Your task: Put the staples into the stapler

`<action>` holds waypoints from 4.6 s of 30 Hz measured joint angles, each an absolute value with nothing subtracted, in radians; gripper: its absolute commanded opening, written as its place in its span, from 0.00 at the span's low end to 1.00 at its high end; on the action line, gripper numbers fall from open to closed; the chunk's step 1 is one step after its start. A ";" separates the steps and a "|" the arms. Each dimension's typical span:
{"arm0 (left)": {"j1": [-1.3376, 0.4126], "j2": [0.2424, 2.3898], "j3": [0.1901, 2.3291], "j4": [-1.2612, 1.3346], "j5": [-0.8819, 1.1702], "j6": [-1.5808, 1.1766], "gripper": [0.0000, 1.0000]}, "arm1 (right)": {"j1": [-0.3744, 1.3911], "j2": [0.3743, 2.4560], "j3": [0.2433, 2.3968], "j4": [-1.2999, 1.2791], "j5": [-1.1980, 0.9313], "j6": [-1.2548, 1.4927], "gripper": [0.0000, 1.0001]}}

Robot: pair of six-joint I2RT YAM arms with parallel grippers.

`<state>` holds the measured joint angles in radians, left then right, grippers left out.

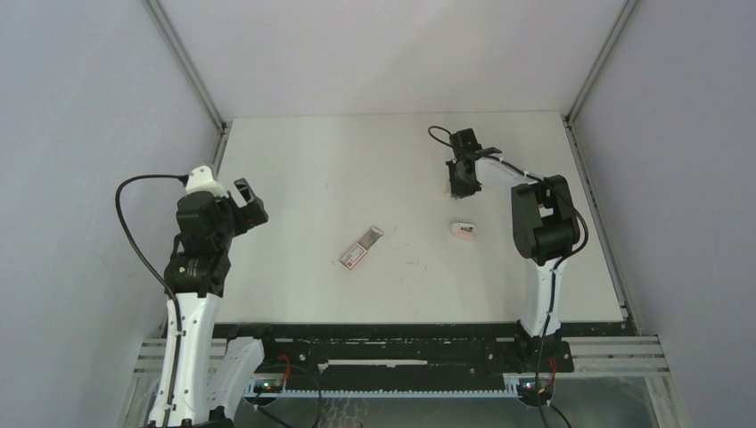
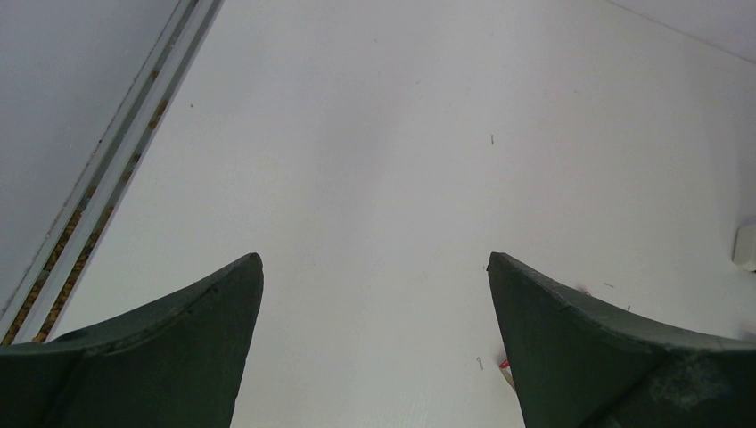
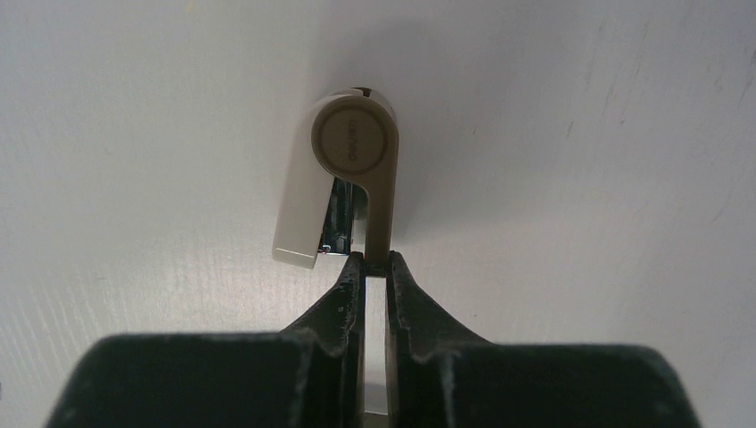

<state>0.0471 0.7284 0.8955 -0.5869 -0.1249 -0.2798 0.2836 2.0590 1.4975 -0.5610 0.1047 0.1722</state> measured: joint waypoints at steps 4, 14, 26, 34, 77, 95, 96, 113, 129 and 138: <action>0.047 0.730 0.862 -0.550 -0.045 -0.277 0.99 | 0.286 2.017 1.481 -0.588 0.101 0.173 0.00; -0.245 0.775 0.630 -0.170 0.139 -0.399 0.95 | 0.329 1.606 1.222 -0.575 -0.138 0.208 0.00; -0.902 0.861 0.275 0.433 0.027 0.078 0.90 | 0.457 1.502 0.980 -0.610 -0.571 0.239 0.00; -1.087 0.962 0.268 0.549 -0.022 0.295 0.87 | 0.506 1.479 0.942 -0.698 -0.694 0.229 0.00; -1.369 1.229 0.337 0.586 -0.150 0.464 0.42 | 0.682 1.536 0.936 -0.767 -0.735 0.197 0.00; -1.384 1.279 0.435 0.483 -0.234 0.442 0.00 | 0.627 1.476 0.943 -0.772 -0.699 0.211 0.47; -1.384 1.282 0.435 0.480 -0.249 0.432 0.00 | 0.619 1.462 0.943 -0.771 -0.693 0.213 0.50; -1.184 1.225 0.404 0.563 -0.141 0.147 0.00 | 0.620 1.185 0.745 -0.502 -0.506 0.494 0.43; -1.170 1.208 0.372 0.604 -0.047 0.104 0.00 | 0.649 1.188 0.723 -0.335 -0.456 0.649 0.30; -1.168 1.208 0.372 0.605 -0.048 0.104 0.00 | 0.669 1.217 0.723 -0.337 -0.456 0.651 0.26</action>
<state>-1.1683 1.2079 0.3721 0.6048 -0.0479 0.1036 0.6685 1.2175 0.7227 -0.3367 -0.4564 0.6510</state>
